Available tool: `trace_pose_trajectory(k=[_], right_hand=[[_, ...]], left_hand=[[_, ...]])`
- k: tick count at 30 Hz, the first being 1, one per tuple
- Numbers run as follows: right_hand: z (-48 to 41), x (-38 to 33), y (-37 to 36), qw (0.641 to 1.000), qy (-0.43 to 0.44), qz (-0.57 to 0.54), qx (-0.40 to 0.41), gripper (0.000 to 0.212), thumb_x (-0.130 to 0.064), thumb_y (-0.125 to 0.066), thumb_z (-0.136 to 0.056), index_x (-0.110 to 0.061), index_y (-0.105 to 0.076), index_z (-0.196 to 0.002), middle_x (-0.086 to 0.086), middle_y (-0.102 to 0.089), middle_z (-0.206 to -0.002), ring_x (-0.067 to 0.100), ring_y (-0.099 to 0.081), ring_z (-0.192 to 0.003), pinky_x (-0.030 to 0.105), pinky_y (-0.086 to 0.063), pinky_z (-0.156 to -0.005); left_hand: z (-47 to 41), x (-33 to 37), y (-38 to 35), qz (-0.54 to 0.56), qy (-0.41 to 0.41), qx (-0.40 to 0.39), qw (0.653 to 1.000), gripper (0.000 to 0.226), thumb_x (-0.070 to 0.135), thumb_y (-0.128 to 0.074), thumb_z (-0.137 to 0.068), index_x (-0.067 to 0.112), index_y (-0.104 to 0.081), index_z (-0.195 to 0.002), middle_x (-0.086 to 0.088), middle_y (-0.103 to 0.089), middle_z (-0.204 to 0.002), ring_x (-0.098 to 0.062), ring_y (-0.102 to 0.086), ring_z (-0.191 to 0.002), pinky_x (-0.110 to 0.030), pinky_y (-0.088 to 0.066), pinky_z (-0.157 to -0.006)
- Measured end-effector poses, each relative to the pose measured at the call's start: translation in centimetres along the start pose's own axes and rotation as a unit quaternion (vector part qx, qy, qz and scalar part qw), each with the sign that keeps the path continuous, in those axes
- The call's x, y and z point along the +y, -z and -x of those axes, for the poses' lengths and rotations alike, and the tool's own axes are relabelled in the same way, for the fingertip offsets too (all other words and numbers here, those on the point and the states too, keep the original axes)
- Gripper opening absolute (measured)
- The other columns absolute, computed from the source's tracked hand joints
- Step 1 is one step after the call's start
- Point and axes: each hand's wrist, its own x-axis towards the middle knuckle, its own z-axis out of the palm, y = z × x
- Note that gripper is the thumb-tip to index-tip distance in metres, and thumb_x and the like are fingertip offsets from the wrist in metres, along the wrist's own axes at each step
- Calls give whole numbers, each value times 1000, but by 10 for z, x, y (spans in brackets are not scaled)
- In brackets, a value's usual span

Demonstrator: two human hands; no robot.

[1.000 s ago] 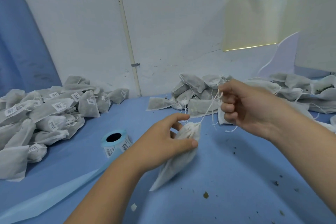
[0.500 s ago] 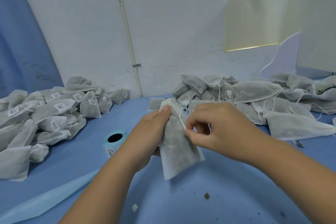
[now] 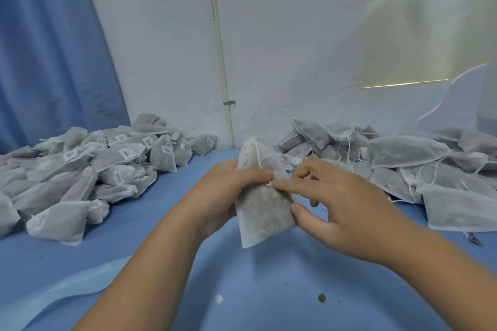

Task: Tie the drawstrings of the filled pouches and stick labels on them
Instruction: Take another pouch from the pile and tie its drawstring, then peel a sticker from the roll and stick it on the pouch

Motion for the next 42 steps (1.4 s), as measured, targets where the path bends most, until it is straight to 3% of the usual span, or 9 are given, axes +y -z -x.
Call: trace_pose_trajectory(k=[3, 8, 14, 20, 23, 26, 29, 36, 42], right_hand=[[0, 1, -6, 1000, -6, 3, -14, 37, -38, -45, -89, -38, -62, -121, -22, -49, -101, -2, -47, -73, 14, -31, -59], [8, 4, -31, 992, -39, -2, -124, 31, -39, -41, -94, -43, -53, -123, -25, -46, -96, -16, -40, -72, 13, -29, -68], [18, -1, -59, 978, -53, -26, -199, 29, -38, -44, -92, -39, -59, -117, -24, -47, -90, -12, -43, -76, 13, -34, -72], [-10, -29, -93, 953, -169, -188, -167, 22, -25, -57, -84, -36, -65, -102, -17, -61, -75, -5, -56, -71, 11, -43, -68], [-49, -29, -117, 946, -212, -198, -144, 22, -21, -58, -83, -31, -63, -102, -14, -62, -74, -8, -55, -59, 12, -41, -63], [-79, -33, -141, 951, -218, -174, -136, 31, -22, -58, -85, -25, -60, -116, -7, -65, -94, 6, -60, -81, 23, -47, -74], [-91, -36, -164, 965, -176, -136, -142, 41, -24, -59, -87, -26, -54, -128, 0, -58, -108, 17, -56, -96, 31, -46, -87], [-88, -29, -183, 983, -115, -110, -92, 35, -29, -58, -89, -39, -57, -122, -13, -39, -91, 12, -53, -85, 32, -47, -77], [-88, -28, -179, 980, -87, -149, -98, 30, -33, -63, -87, -41, -63, -115, -14, -43, -85, 2, -48, -79, 25, -43, -73]], left_hand=[[8, 0, 29, 17, 3, 102, 995, 5, 14, -72, -79, 15, -77, -80, -9, -75, -87, -21, -73, -78, -30, -58, -65], [41, -22, 86, 9, 67, 255, 965, 10, 11, -67, -85, 9, -67, -94, -6, -72, -74, -20, -69, -67, -30, -55, -63], [76, -50, 93, -117, 136, 216, 960, 39, 29, -68, -60, 12, -68, -96, -9, -76, -85, -24, -72, -77, -32, -53, -66], [72, -57, 80, -156, 147, 161, 963, 46, 34, -61, -58, 10, -68, -97, -10, -75, -94, -29, -72, -93, -44, -54, -88], [66, -66, 81, -149, 151, 180, 961, 36, 33, -62, -62, 14, -68, -91, -4, -76, -86, -20, -73, -81, -32, -55, -72], [62, -73, 82, -149, 136, 198, 959, 5, 23, -63, -78, 18, -64, -77, 10, -67, -60, -4, -62, -52, -15, -43, -47], [59, -79, 84, -161, 113, 208, 958, 5, 22, -61, -77, 21, -60, -72, 11, -59, -58, -4, -55, -48, -16, -41, -47], [54, -82, 88, -186, 85, 208, 957, 13, 19, -60, -79, 22, -56, -67, 14, -54, -54, -2, -50, -46, -15, -39, -44], [56, -83, 85, -196, 63, 217, 954, 9, 21, -59, -78, 22, -56, -69, 13, -54, -59, -1, -48, -48, -13, -37, -44]])
